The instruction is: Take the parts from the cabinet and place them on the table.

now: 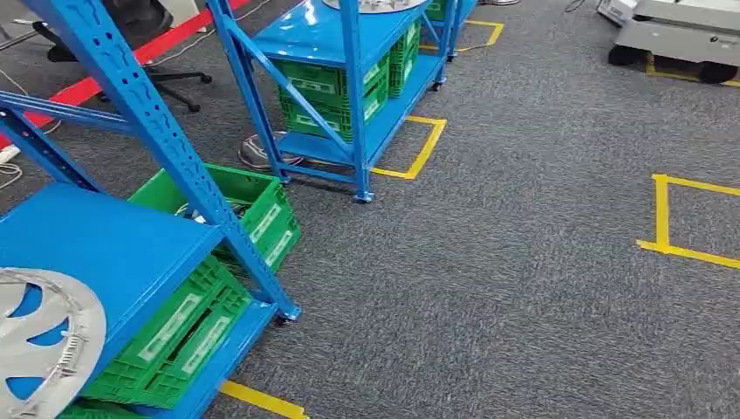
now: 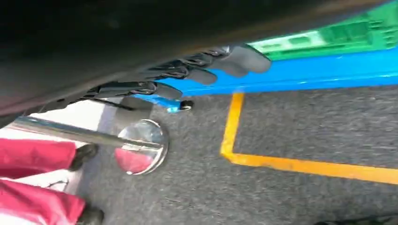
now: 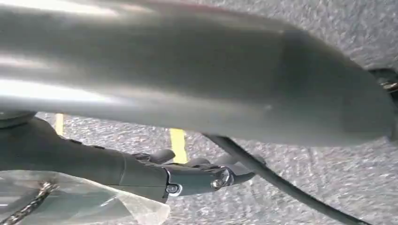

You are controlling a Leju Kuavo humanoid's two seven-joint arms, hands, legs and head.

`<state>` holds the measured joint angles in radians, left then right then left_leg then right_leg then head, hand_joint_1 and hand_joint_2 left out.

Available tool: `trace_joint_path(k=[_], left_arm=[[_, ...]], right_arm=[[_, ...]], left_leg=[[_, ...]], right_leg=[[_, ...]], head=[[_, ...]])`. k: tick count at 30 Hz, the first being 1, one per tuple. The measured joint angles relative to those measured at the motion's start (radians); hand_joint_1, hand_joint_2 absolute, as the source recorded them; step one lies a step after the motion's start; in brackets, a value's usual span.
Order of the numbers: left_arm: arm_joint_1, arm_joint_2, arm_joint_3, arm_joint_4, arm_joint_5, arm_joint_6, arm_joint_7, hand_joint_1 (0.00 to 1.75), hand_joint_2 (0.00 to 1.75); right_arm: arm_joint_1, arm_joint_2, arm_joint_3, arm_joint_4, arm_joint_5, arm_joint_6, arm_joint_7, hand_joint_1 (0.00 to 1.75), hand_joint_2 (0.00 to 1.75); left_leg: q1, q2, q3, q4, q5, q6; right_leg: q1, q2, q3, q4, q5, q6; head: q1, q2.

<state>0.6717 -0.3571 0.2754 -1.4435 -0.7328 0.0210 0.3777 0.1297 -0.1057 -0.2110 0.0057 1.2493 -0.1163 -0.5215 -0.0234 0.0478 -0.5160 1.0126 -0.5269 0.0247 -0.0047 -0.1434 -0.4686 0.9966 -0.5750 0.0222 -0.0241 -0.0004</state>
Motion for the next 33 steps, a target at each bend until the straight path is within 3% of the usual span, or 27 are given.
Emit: trace_joint_path(k=[1,2,3,4,5,6,7,8,9,10,11,12,15,16,17,18,19,21,22,24,25,26,27,30,31,32,33], left_arm=[[-0.001,-0.001,0.002,0.000,0.000,0.000,-0.003,0.00,0.00],[-0.002,-0.001,0.003,0.000,-0.002,-0.001,-0.008,0.00,0.00],[-0.007,-0.002,0.003,0.000,-0.005,-0.004,-0.012,0.00,0.00],[-0.012,-0.002,0.003,0.001,-0.008,-0.006,-0.014,0.00,0.00],[-0.015,-0.002,0.003,0.002,-0.011,-0.006,-0.018,0.00,0.00],[-0.016,-0.002,0.004,0.003,-0.015,-0.007,-0.022,0.00,0.00],[-0.017,-0.002,0.005,0.005,-0.022,-0.009,-0.023,0.00,0.00],[-0.018,-0.002,0.007,0.007,-0.027,-0.014,-0.026,0.00,0.00],[-0.021,-0.002,0.008,0.008,-0.032,-0.019,-0.031,0.00,0.00],[-0.025,-0.002,0.008,0.010,-0.040,-0.025,-0.037,0.00,0.00],[-0.029,-0.002,0.010,0.012,-0.048,-0.028,-0.041,0.00,0.00],[-0.036,-0.002,0.013,0.015,-0.055,-0.032,-0.043,0.00,0.00],[-0.042,-0.001,0.017,0.021,-0.064,-0.037,-0.050,0.00,0.00],[-0.042,0.000,0.019,0.024,-0.065,-0.038,-0.051,0.00,0.00],[-0.042,-0.001,0.020,0.026,-0.066,-0.039,-0.052,0.00,0.00],[-0.045,0.000,0.019,0.027,-0.067,-0.039,-0.054,0.00,0.00],[-0.053,0.000,0.020,0.030,-0.072,-0.040,-0.058,0.00,0.00],[-0.059,0.000,0.020,0.037,-0.082,-0.043,-0.068,0.00,0.00],[-0.061,0.000,0.020,0.042,-0.088,-0.046,-0.076,0.00,0.00],[-0.064,0.000,0.021,0.052,-0.097,-0.049,-0.084,0.00,0.00],[-0.065,0.000,0.022,0.055,-0.098,-0.050,-0.085,0.00,0.00],[-0.068,0.000,0.023,0.058,-0.101,-0.050,-0.088,0.00,0.00],[-0.073,0.000,0.024,0.060,-0.106,-0.052,-0.092,0.00,0.00],[-0.084,0.000,0.029,0.075,-0.135,-0.058,-0.115,0.00,0.00],[-0.088,0.000,0.034,0.085,-0.144,-0.059,-0.125,0.00,0.00],[-0.094,-0.001,0.039,0.096,-0.156,-0.059,-0.137,0.00,0.00],[-0.103,-0.002,0.042,0.107,-0.168,-0.059,-0.148,0.00,0.00]], right_arm=[[-0.003,-0.002,0.000,-0.002,0.000,0.000,0.000,0.00,0.00],[-0.005,-0.005,0.000,-0.002,0.000,0.000,-0.001,0.00,0.00],[-0.005,-0.004,0.000,-0.002,0.000,0.000,-0.003,0.00,0.00],[-0.003,-0.004,0.000,-0.001,0.001,0.000,-0.003,0.00,0.00],[-0.002,-0.005,0.000,-0.001,0.001,0.000,0.000,0.00,0.00],[-0.001,-0.005,0.000,-0.001,0.001,0.000,-0.001,0.00,0.00],[0.000,-0.006,0.000,-0.001,0.001,0.000,-0.001,0.00,0.00],[-0.001,-0.006,0.000,-0.001,0.001,0.000,-0.001,0.00,0.00],[-0.001,-0.006,-0.001,-0.001,0.000,-0.001,-0.001,0.00,0.00],[-0.001,-0.006,-0.002,-0.001,-0.001,-0.002,-0.001,0.00,0.00],[-0.001,-0.005,-0.003,-0.001,-0.003,-0.003,-0.001,0.00,0.00],[-0.001,-0.005,-0.004,0.000,-0.005,-0.003,0.000,0.00,0.00],[-0.003,-0.005,-0.011,0.000,-0.007,-0.005,0.001,0.00,0.00],[-0.004,-0.005,-0.012,0.000,-0.008,-0.005,0.001,0.00,0.00],[-0.005,-0.004,-0.013,0.000,-0.008,-0.005,0.001,0.00,0.00],[-0.004,-0.004,-0.013,0.000,-0.008,-0.006,0.001,0.00,0.00],[0.001,-0.004,-0.015,0.000,-0.012,-0.010,0.001,0.00,0.00],[0.006,-0.004,-0.021,0.000,-0.021,-0.015,0.006,0.00,0.00],[0.006,-0.005,-0.024,0.000,-0.026,-0.019,0.007,0.00,0.00],[0.002,-0.004,-0.031,0.000,-0.031,-0.021,0.010,0.00,0.00],[-0.001,-0.004,-0.033,0.000,-0.032,-0.021,0.012,0.00,0.00],[-0.002,-0.004,-0.036,0.000,-0.034,-0.021,0.013,0.00,0.00],[-0.001,-0.003,-0.037,0.000,-0.036,-0.021,0.013,0.00,0.00],[-0.008,0.000,-0.045,0.000,-0.054,-0.021,0.013,0.00,0.00],[-0.015,0.000,-0.050,-0.001,-0.061,-0.021,0.013,0.00,0.00],[-0.020,0.000,-0.055,-0.002,-0.069,-0.021,0.013,0.00,0.00],[-0.022,0.003,-0.060,-0.002,-0.076,-0.023,0.014,0.00,0.00]], left_leg=[[0.009,-0.012,0.010,-0.020,0.012,0.006],[0.013,-0.020,0.017,-0.029,0.019,0.011],[0.014,-0.030,0.016,-0.031,0.022,0.016],[0.015,-0.043,0.013,-0.031,0.022,0.016],[0.014,-0.056,0.012,-0.030,0.021,0.016],[0.014,-0.068,0.012,-0.030,0.021,0.016],[0.014,-0.082,0.014,-0.030,0.020,0.016],[0.015,-0.096,0.017,-0.030,0.019,0.013],[0.017,-0.110,0.022,-0.029,0.017,0.010],[0.019,-0.125,0.027,-0.027,0.013,0.005],[0.019,-0.136,0.027,-0.023,0.009,-0.001],[0.013,-0.148,0.022,-0.015,0.004,-0.009],[0.023,-0.186,0.010,-0.015,0.011,-0.026],[0.024,-0.200,0.008,-0.011,0.011,-0.030],[0.022,-0.157,0.004,0.001,-0.001,-0.033],[0.020,-0.106,-0.017,0.040,-0.029,-0.038],[0.021,-0.076,-0.056,0.118,-0.072,-0.043],[0.023,-0.059,-0.134,0.274,-0.132,-0.047],[0.024,-0.057,-0.150,0.303,-0.129,-0.047],[0.024,-0.053,-0.119,0.236,-0.068,-0.045],[0.023,-0.040,-0.074,0.148,-0.019,-0.041],[0.019,0.002,-0.028,0.063,0.018,-0.032],[0.013,0.047,-0.008,0.018,0.016,-0.029],[0.006,0.017,-0.013,0.006,0.012,-0.016],[0.007,0.003,-0.013,-0.002,0.016,-0.009],[0.018,-0.005,-0.003,-0.015,0.027,0.000],[0.018,-0.015,-0.003,-0.017,0.029,0.005]], right_leg=[[0.002,-0.004,0.015,-0.002,-0.005,0.007],[-0.001,0.056,0.003,0.016,-0.024,0.010],[-0.004,0.103,-0.022,0.069,-0.055,0.011],[-0.007,0.127,-0.061,0.147,-0.090,0.014],[-0.008,0.138,-0.110,0.239,-0.125,0.016],[-0.008,0.141,-0.147,0.300,-0.139,0.019],[-0.009,0.141,-0.165,0.316,-0.125,0.022],[-0.010,0.142,-0.158,0.281,-0.086,0.023],[-0.013,0.144,-0.132,0.211,-0.035,0.025],[-0.018,0.159,-0.088,0.108,0.023,0.028],[-0.026,0.208,-0.059,0.035,0.047,0.033],[-0.028,0.255,-0.049,0.016,0.028,0.034],[-0.020,0.220,-0.040,0.018,0.028,0.013],[-0.025,0.203,-0.038,0.013,0.032,0.005],[-0.025,0.186,-0.035,0.009,0.035,0.000],[-0.023,0.173,-0.034,0.007,0.034,-0.005],[-0.021,0.153,-0.034,0.007,0.032,-0.007],[-0.018,0.116,-0.044,0.007,0.027,-0.012],[-0.017,0.101,-0.042,0.007,0.024,-0.013],[-0.016,0.075,-0.034,0.007,0.017,-0.012],[-0.015,0.063,-0.027,0.007,0.013,-0.011],[-0.015,0.052,-0.020,0.007,0.009,-0.007],[-0.010,0.041,-0.014,0.009,0.004,-0.003],[-0.008,0.006,-0.007,0.003,0.001,0.010],[-0.007,-0.006,0.012,-0.001,0.001,0.016],[-0.012,0.031,0.003,0.004,-0.009,0.023],[-0.015,0.096,-0.008,0.034,-0.032,0.023]], head=[[-0.001,0.000],[0.005,0.000],[0.009,0.000],[0.011,0.000],[0.010,0.000],[0.010,0.000],[0.011,0.000],[0.010,0.000],[0.010,0.000],[0.010,0.000],[0.012,0.000],[0.015,0.000],[0.012,0.000],[0.014,0.000],[0.012,0.000],[-0.001,0.000],[-0.002,0.000],[-0.002,0.000],[-0.002,0.000],[-0.002,0.000],[-0.002,0.000],[-0.002,0.000],[-0.002,0.000],[-0.002,0.000],[-0.001,0.000],[-0.002,0.000],[0.004,0.000]])
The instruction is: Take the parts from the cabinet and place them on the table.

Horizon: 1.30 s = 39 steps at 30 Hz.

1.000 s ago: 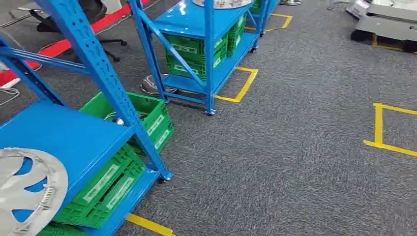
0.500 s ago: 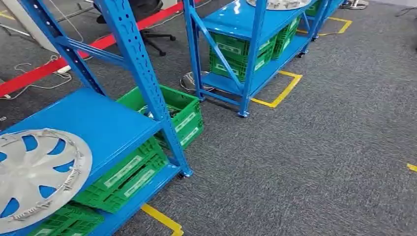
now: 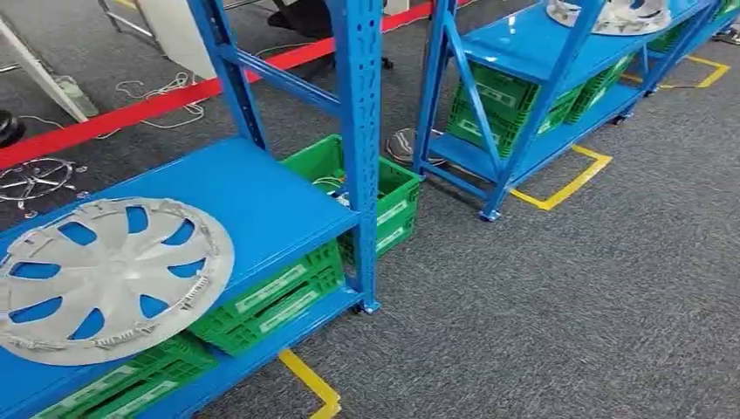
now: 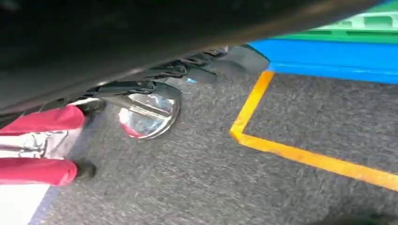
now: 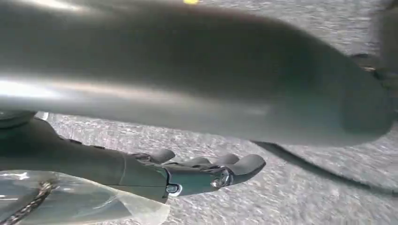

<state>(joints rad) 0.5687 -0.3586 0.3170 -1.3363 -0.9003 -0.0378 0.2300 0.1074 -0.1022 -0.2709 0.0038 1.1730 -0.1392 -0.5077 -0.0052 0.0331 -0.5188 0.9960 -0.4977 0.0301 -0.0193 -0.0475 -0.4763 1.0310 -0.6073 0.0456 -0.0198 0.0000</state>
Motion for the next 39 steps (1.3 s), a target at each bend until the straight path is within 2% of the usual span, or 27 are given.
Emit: trace_joint_path(k=[1,3,4,5,7,8,9,10,13,14,15,16,18,19,20,21,23,24,25,29,31,32,34,35,37,38,39], left_arm=[[-0.013,0.000,0.003,0.011,-0.008,0.000,-0.008,0.00,0.00],[-0.031,0.000,0.003,0.029,-0.014,0.000,-0.017,0.00,0.00],[-0.036,0.000,0.005,0.038,-0.020,0.000,-0.019,0.00,0.00],[-0.038,0.000,0.008,0.048,-0.023,0.000,-0.022,0.00,0.00],[-0.047,0.000,0.014,0.069,-0.040,0.001,-0.037,0.00,0.00],[-0.055,0.000,0.017,0.078,-0.047,0.000,-0.043,0.00,0.00],[-0.062,0.000,0.019,0.087,-0.056,0.000,-0.050,0.00,0.00],[-0.070,0.000,0.021,0.093,-0.064,0.000,-0.056,0.00,0.00],[-0.080,0.000,0.033,0.113,-0.082,0.000,-0.072,0.00,0.00],[-0.081,0.001,0.038,0.117,-0.085,0.000,-0.074,0.00,0.00],[-0.081,0.000,0.043,0.120,-0.087,0.000,-0.074,0.00,0.00],[-0.088,0.001,0.043,0.124,-0.088,0.000,-0.076,0.00,0.00],[-0.098,0.002,0.048,0.130,-0.090,0.000,-0.077,0.00,0.00],[-0.098,0.002,0.048,0.133,-0.090,0.000,-0.078,0.00,0.00],[-0.097,0.002,0.048,0.136,-0.091,0.000,-0.078,0.00,0.00],[-0.096,0.002,0.049,0.139,-0.091,0.000,-0.078,0.00,0.00],[-0.097,0.002,0.054,0.141,-0.109,-0.002,-0.082,0.00,0.00],[-0.097,0.002,0.058,0.142,-0.129,-0.008,-0.088,0.00,0.00],[-0.101,0.002,0.062,0.143,-0.139,-0.013,-0.092,0.00,0.00],[-0.100,0.001,0.077,0.146,-0.151,-0.019,-0.099,0.00,0.00],[-0.101,0.000,0.083,0.146,-0.155,-0.019,-0.100,0.00,0.00],[-0.104,0.000,0.084,0.146,-0.156,-0.019,-0.101,0.00,0.00],[-0.106,0.000,0.084,0.148,-0.156,-0.019,-0.102,0.00,0.00],[-0.105,0.000,0.087,0.148,-0.156,-0.019,-0.102,0.00,0.00],[-0.102,0.000,0.090,0.149,-0.149,-0.021,-0.099,0.00,0.00],[-0.101,0.000,0.090,0.149,-0.143,-0.022,-0.093,0.00,0.00],[-0.099,0.000,0.091,0.149,-0.135,-0.023,-0.086,0.00,0.00]], right_arm=[[0.001,0.004,-0.004,0.000,-0.005,0.000,0.000,0.00,0.00],[0.004,0.005,-0.009,0.001,-0.013,-0.001,0.003,0.00,0.00],[0.007,0.005,-0.013,0.002,-0.016,-0.002,0.003,0.00,0.00],[0.007,0.005,-0.016,0.002,-0.022,-0.003,0.005,0.00,0.00],[0.004,0.007,-0.021,0.002,-0.036,-0.009,0.011,0.00,0.00],[0.002,0.008,-0.025,0.002,-0.041,-0.010,0.011,0.00,0.00],[0.001,0.009,-0.028,0.002,-0.048,-0.010,0.013,0.00,0.00],[-0.001,0.012,-0.029,0.002,-0.052,-0.010,0.014,0.00,0.00],[-0.004,0.017,-0.035,0.002,-0.063,-0.010,0.020,0.00,0.00],[-0.007,0.021,-0.035,0.001,-0.065,-0.010,0.020,0.00,0.00],[-0.010,0.029,-0.035,0.002,-0.067,-0.010,0.021,0.00,0.00],[-0.010,0.029,-0.036,0.001,-0.067,-0.011,0.020,0.00,0.00],[-0.006,0.031,-0.039,0.002,-0.068,-0.010,0.021,0.00,0.00],[-0.004,0.031,-0.041,0.002,-0.068,-0.010,0.021,0.00,0.00],[-0.004,0.031,-0.042,0.002,-0.069,-0.010,0.021,0.00,0.00],[-0.005,0.032,-0.042,0.002,-0.070,-0.010,0.021,0.00,0.00],[-0.012,0.034,-0.042,0.002,-0.070,-0.010,0.015,0.00,0.00],[-0.016,0.034,-0.042,0.002,-0.069,-0.009,0.008,0.00,0.00],[-0.021,0.034,-0.042,0.002,-0.069,-0.005,0.006,0.00,0.00],[-0.050,0.034,-0.043,0.001,-0.069,0.004,0.004,0.00,0.00],[-0.053,0.034,-0.042,-0.001,-0.069,0.004,0.002,0.00,0.00],[-0.053,0.035,-0.042,0.000,-0.069,0.004,0.002,0.00,0.00],[-0.048,0.035,-0.042,0.000,-0.069,0.006,0.003,0.00,0.00],[-0.046,0.035,-0.042,0.000,-0.068,0.006,0.003,0.00,0.00],[-0.045,0.035,-0.042,0.000,-0.067,0.006,0.003,0.00,0.00],[-0.043,0.035,-0.042,0.000,-0.066,0.006,0.002,0.00,0.00],[-0.041,0.034,-0.042,0.000,-0.063,0.006,0.002,0.00,0.00]], left_leg=[[0.000,-0.015,-0.003,0.000,0.002,0.003],[-0.001,-0.042,-0.005,0.000,0.002,0.004],[-0.002,-0.057,-0.004,0.000,0.002,0.004],[-0.002,-0.070,-0.002,0.000,0.001,0.004],[-0.001,-0.098,0.006,0.001,-0.001,0.003],[0.000,-0.113,0.009,0.001,-0.003,0.000],[0.000,-0.123,0.008,0.002,-0.005,-0.005],[-0.005,-0.138,0.003,0.010,-0.010,-0.013],[0.004,-0.167,-0.002,0.002,-0.002,-0.031],[0.005,-0.173,-0.002,0.008,-0.006,-0.036],[0.002,-0.130,-0.007,0.020,-0.018,-0.040],[0.000,-0.076,-0.033,0.075,-0.056,-0.047],[0.005,-0.046,-0.117,0.242,-0.137,-0.056],[0.006,-0.043,-0.147,0.300,-0.155,-0.057],[0.008,-0.041,-0.161,0.325,-0.148,-0.059],[0.008,-0.039,-0.148,0.299,-0.118,-0.059],[0.006,-0.019,-0.063,0.131,-0.025,-0.050],[0.002,0.027,-0.016,0.044,0.004,-0.041],[-0.008,0.063,-0.004,0.012,-0.008,-0.034],[-0.006,0.010,-0.010,0.003,0.002,-0.011],[0.004,-0.009,-0.002,-0.008,0.012,0.000],[0.005,-0.023,-0.005,-0.008,0.013,0.003],[0.003,-0.050,-0.006,-0.008,0.013,0.005],[0.003,-0.066,-0.005,-0.007,0.013,0.005],[0.003,-0.096,0.001,-0.007,0.010,0.003],[0.003,-0.111,0.006,-0.007,0.008,0.000],[0.004,-0.126,0.010,-0.006,0.005,-0.004]], right_leg=[[-0.001,0.029,-0.034,0.070,-0.036,0.001],[-0.001,0.044,-0.122,0.235,-0.097,0.004],[0.000,0.046,-0.156,0.283,-0.103,0.005],[0.000,0.046,-0.167,0.282,-0.079,0.005],[-0.002,0.050,-0.129,0.158,0.018,0.003],[-0.004,0.069,-0.089,0.060,0.071,0.002],[-0.009,0.121,-0.061,-0.002,0.082,-0.001],[-0.011,0.134,-0.056,-0.023,0.072,-0.003],[0.000,0.105,-0.043,-0.019,0.072,-0.021],[-0.009,0.088,-0.042,-0.029,0.080,-0.033],[-0.007,0.077,-0.038,-0.030,0.082,-0.037],[-0.007,0.065,-0.038,-0.032,0.081,-0.045],[-0.004,0.030,-0.038,-0.032,0.077,-0.048],[-0.003,0.016,-0.039,-0.032,0.075,-0.048],[-0.002,-0.001,-0.044,-0.032,0.072,-0.048],[-0.002,-0.015,-0.042,-0.032,0.067,-0.047],[-0.002,-0.040,-0.028,-0.032,0.059,-0.042],[-0.001,-0.049,-0.021,-0.032,0.055,-0.037],[0.006,-0.057,-0.017,-0.028,0.047,-0.029],[0.006,-0.097,0.014,-0.042,0.046,-0.009],[0.000,0.001,-0.007,-0.002,0.010,-0.001],[-0.001,0.029,-0.042,0.069,-0.026,0.000],[-0.001,0.045,-0.134,0.243,-0.088,0.003],[-0.001,0.045,-0.170,0.293,-0.091,0.005],[-0.001,0.047,-0.162,0.230,-0.018,0.002],[-0.002,0.053,-0.130,0.148,0.036,0.001],[-0.004,0.080,-0.092,0.051,0.088,-0.001]], head=[[0.002,0.000],[0.004,0.000],[0.005,0.000],[0.003,0.000],[0.003,0.000],[0.003,0.000],[0.005,0.000],[0.005,0.000],[0.005,0.000],[0.006,0.000],[0.005,0.000],[-0.009,0.000],[-0.010,0.000],[-0.010,0.000],[-0.010,0.000],[-0.010,0.000],[-0.010,0.000],[-0.010,0.000],[-0.010,0.000],[-0.007,0.000],[0.000,0.000],[0.004,0.000],[0.004,0.000],[0.005,0.000],[0.005,0.000],[0.005,0.000],[0.005,0.000]])
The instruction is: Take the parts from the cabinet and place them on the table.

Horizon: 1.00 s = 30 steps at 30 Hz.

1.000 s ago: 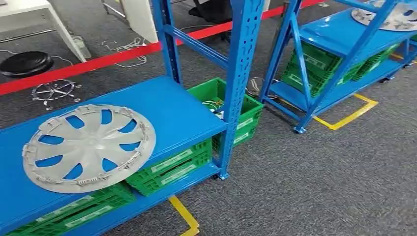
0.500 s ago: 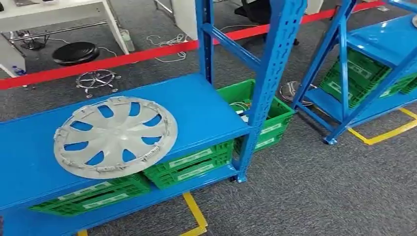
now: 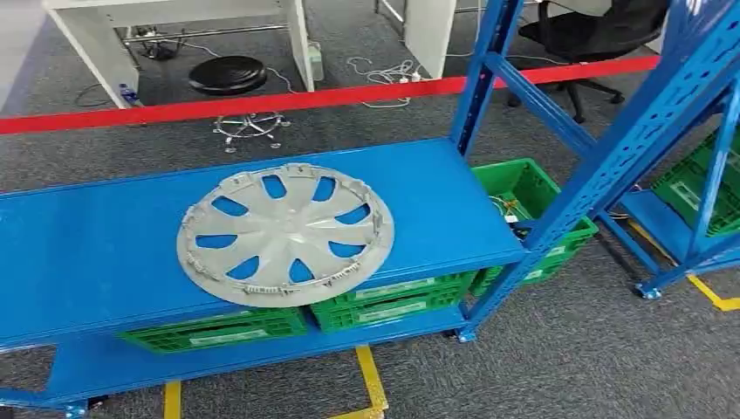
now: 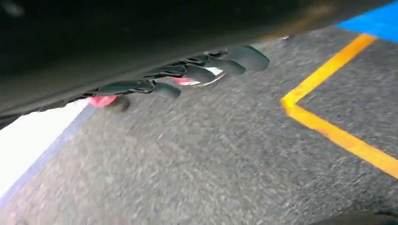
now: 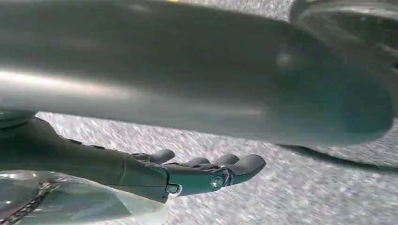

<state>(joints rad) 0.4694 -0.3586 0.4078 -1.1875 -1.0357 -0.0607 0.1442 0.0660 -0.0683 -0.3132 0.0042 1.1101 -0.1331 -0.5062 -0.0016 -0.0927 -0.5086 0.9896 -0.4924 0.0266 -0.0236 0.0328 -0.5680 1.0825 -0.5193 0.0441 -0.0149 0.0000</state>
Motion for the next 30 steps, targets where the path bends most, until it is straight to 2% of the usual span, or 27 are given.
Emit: trace_joint_path(k=[1,2,3,5,6,7,8,9,10,11,12,13,14,15,16,17,18,19,20,21,26,30], left_arm=[[0.002,0.000,0.001,0.000,0.004,-0.001,0.004,0.00,0.00],[0.003,0.001,0.001,-0.002,0.011,-0.003,0.008,0.00,0.00],[0.007,0.001,0.001,-0.002,0.018,-0.003,0.012,0.00,0.00],[0.017,0.001,0.002,-0.002,0.028,-0.002,0.018,0.00,0.00],[0.021,0.002,0.003,-0.003,0.033,-0.001,0.019,0.00,0.00],[0.024,0.002,0.003,-0.004,0.040,0.002,0.022,0.00,0.00],[0.022,0.002,0.003,-0.005,0.047,0.005,0.024,0.00,0.00],[0.021,0.002,0.003,-0.008,0.055,0.006,0.029,0.00,0.00],[0.023,0.002,0.003,-0.010,0.061,0.007,0.034,0.00,0.00],[0.026,0.002,0.003,-0.011,0.064,0.007,0.036,0.00,0.00],[0.030,0.002,0.003,-0.012,0.067,0.009,0.040,0.00,0.00],[0.033,0.002,0.003,-0.013,0.068,0.013,0.044,0.00,0.00],[0.037,0.002,0.003,-0.016,0.071,0.020,0.048,0.00,0.00],[0.042,0.002,0.003,-0.019,0.074,0.027,0.051,0.00,0.00],[0.045,0.003,0.003,-0.022,0.081,0.034,0.054,0.00,0.00],[0.043,0.003,0.003,-0.022,0.085,0.042,0.058,0.00,0.00],[0.044,0.002,0.003,-0.022,0.091,0.049,0.059,0.00,0.00],[0.044,0.002,0.003,-0.022,0.094,0.050,0.062,0.00,0.00],[0.046,0.001,0.003,-0.022,0.095,0.052,0.066,0.00,1.75],[0.047,0.001,0.004,-0.022,0.097,0.056,0.068,0.00,1.75],[0.038,0.003,0.000,-0.017,0.140,0.049,0.094,0.00,1.75],[0.011,0.016,-0.021,0.021,0.206,0.044,0.085,0.00,1.75]], right_arm=[[0.001,-0.001,0.000,0.000,0.003,0.000,-0.001,0.00,0.00],[0.003,-0.001,0.000,0.001,0.007,0.000,-0.002,0.00,0.00],[0.005,-0.002,0.000,0.000,0.011,0.000,-0.004,0.00,0.00],[0.005,-0.005,0.000,0.000,0.018,0.001,-0.011,0.00,0.00],[0.004,-0.005,0.000,0.000,0.021,0.001,-0.014,0.00,0.00],[0.007,-0.005,0.000,0.000,0.026,0.003,-0.017,0.00,0.00],[0.010,-0.007,0.000,0.000,0.030,0.003,-0.020,0.00,0.00],[0.014,-0.009,0.000,0.000,0.033,0.005,-0.021,0.00,0.00],[0.020,-0.011,0.000,0.000,0.036,0.005,-0.022,0.00,0.00],[0.023,-0.013,0.000,0.000,0.038,0.005,-0.023,0.00,0.00],[0.024,-0.015,0.000,0.000,0.042,0.006,-0.026,0.00,0.00],[0.025,-0.015,0.000,0.000,0.044,0.008,-0.029,0.00,0.00],[0.023,-0.015,0.000,0.000,0.044,0.014,-0.034,0.00,0.00],[0.020,-0.017,0.000,0.000,0.041,0.022,-0.036,0.00,0.00],[0.018,-0.017,0.000,0.000,0.038,0.025,-0.034,0.00,0.00],[0.019,-0.017,0.000,0.000,0.034,0.025,-0.026,0.00,0.00],[0.019,-0.020,0.000,0.000,0.031,0.024,-0.020,0.00,0.00],[0.020,-0.023,0.000,0.000,0.029,0.024,-0.013,0.00,0.00],[0.020,-0.023,0.000,0.000,0.029,0.023,-0.009,0.00,0.00],[0.020,-0.023,0.000,0.000,0.026,0.018,-0.003,0.00,1.75],[0.022,-0.022,-0.001,-0.001,-0.005,0.009,0.043,0.00,1.75],[0.022,-0.021,0.002,-0.018,-0.084,0.018,0.080,0.00,1.75]], left_leg=[[-0.002,-0.010,-0.003,0.001,-0.003,-0.005],[-0.006,-0.026,-0.007,0.010,-0.009,-0.011],[-0.003,-0.035,-0.011,0.007,-0.006,-0.017],[0.002,-0.056,-0.014,0.005,-0.002,-0.028],[0.003,-0.051,-0.013,0.013,-0.010,-0.032],[-0.003,0.008,-0.024,0.037,-0.029,-0.038],[-0.002,0.050,-0.056,0.099,-0.068,-0.044],[0.000,0.072,-0.094,0.177,-0.107,-0.048],[0.003,0.081,-0.138,0.265,-0.142,-0.051],[0.005,0.083,-0.165,0.317,-0.154,-0.053],[0.006,0.085,-0.168,0.322,-0.140,-0.054],[0.006,0.087,-0.149,0.284,-0.107,-0.053],[0.006,0.089,-0.112,0.210,-0.065,-0.049],[0.006,0.092,-0.059,0.114,-0.021,-0.043],[0.002,0.104,-0.014,0.031,-0.002,-0.033],[-0.002,0.109,-0.008,0.017,-0.013,-0.028],[0.002,0.108,-0.009,0.011,-0.002,-0.035],[0.001,0.108,-0.009,0.012,-0.007,-0.041],[0.000,0.108,-0.008,0.012,-0.007,-0.038],[-0.001,0.108,-0.008,0.012,-0.008,-0.037],[-0.002,0.109,-0.007,0.012,-0.013,-0.029],[-0.002,0.109,-0.006,0.012,-0.014,-0.026]], right_leg=[[-0.004,0.057,0.020,-0.055,0.008,-0.004],[-0.008,0.058,0.034,-0.080,-0.002,-0.008],[-0.003,0.047,0.034,-0.074,-0.003,-0.011],[0.002,0.027,0.041,-0.072,-0.002,-0.025],[-0.007,0.009,0.045,-0.081,0.003,-0.033],[-0.005,-0.002,0.048,-0.082,0.001,-0.038],[-0.004,-0.018,0.049,-0.082,-0.001,-0.043],[-0.002,-0.035,0.050,-0.082,-0.003,-0.046],[0.000,-0.056,0.050,-0.082,-0.007,-0.048],[0.001,-0.071,0.045,-0.082,-0.010,-0.049],[0.002,-0.087,0.048,-0.082,-0.014,-0.048],[0.003,-0.092,0.051,-0.082,-0.019,-0.046],[0.003,-0.097,0.057,-0.082,-0.022,-0.043],[0.004,-0.103,0.063,-0.082,-0.024,-0.040],[0.003,-0.107,0.068,-0.082,-0.027,-0.036],[0.010,-0.109,0.067,-0.078,-0.032,-0.028],[0.013,-0.109,0.066,-0.073,-0.039,-0.032],[0.012,-0.107,0.067,-0.075,-0.035,-0.039],[0.012,-0.107,0.069,-0.079,-0.034,-0.036],[0.011,-0.105,0.069,-0.081,-0.032,-0.033],[0.010,-0.104,0.076,-0.092,-0.029,-0.027],[0.010,-0.104,0.078,-0.095,-0.028,-0.019]], head=[[0.002,0.000],[0.000,0.000],[-0.001,0.000],[0.000,0.000],[0.002,0.000],[-0.004,0.000],[-0.016,0.000],[-0.014,0.000],[-0.015,0.000],[-0.014,0.000],[-0.014,0.000],[-0.015,0.000],[-0.014,0.000],[-0.015,0.000],[-0.015,0.000],[-0.014,0.000],[-0.013,0.000],[-0.011,0.000],[-0.012,0.000],[-0.013,0.000],[-0.013,0.000],[-0.013,0.000]])
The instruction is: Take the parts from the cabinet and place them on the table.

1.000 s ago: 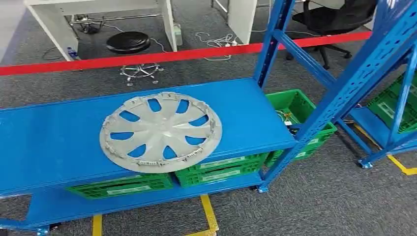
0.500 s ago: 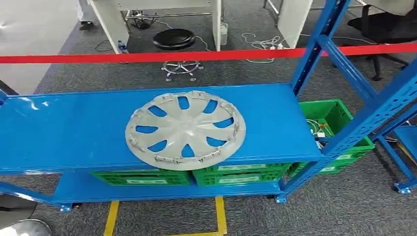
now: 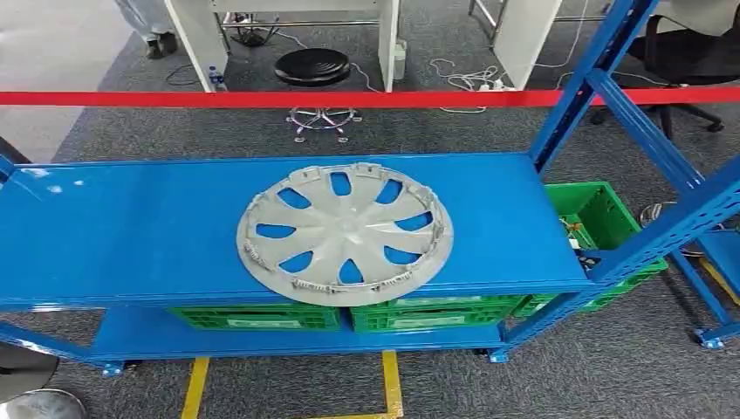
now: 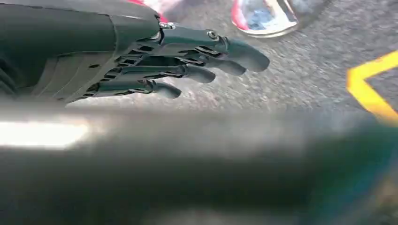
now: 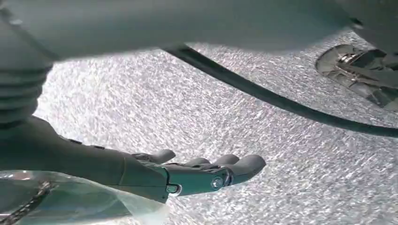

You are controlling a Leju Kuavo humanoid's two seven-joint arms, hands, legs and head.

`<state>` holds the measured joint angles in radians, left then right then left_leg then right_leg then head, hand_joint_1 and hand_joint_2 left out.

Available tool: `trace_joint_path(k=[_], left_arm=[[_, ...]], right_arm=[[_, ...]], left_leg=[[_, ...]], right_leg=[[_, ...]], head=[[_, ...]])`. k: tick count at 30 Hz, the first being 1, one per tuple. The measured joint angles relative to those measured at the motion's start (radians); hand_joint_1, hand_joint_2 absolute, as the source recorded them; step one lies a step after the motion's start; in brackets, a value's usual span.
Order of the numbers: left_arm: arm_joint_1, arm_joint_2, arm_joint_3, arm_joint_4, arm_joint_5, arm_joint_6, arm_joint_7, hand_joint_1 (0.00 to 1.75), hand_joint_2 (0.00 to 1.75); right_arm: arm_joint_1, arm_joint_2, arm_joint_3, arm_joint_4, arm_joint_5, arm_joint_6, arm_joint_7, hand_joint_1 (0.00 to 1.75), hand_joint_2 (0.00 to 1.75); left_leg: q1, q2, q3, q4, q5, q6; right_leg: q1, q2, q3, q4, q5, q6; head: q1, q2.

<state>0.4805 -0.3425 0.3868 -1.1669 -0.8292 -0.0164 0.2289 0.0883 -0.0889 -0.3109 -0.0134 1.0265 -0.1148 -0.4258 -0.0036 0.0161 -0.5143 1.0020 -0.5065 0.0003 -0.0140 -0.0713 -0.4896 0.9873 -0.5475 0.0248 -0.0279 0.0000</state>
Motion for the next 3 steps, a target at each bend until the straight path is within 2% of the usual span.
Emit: trace_joint_path(k=[3], left_arm=[[-0.021,0.016,-0.020,0.040,0.059,0.000,-0.015,0.00,1.75]], right_arm=[[0.002,0.003,0.011,-0.017,-0.074,0.008,0.030,0.00,1.75]], left_leg=[[0.000,0.000,0.001,0.000,0.000,0.000]], right_leg=[[0.000,0.000,0.000,0.000,0.000,0.001]], head=[[0.000,0.000]])
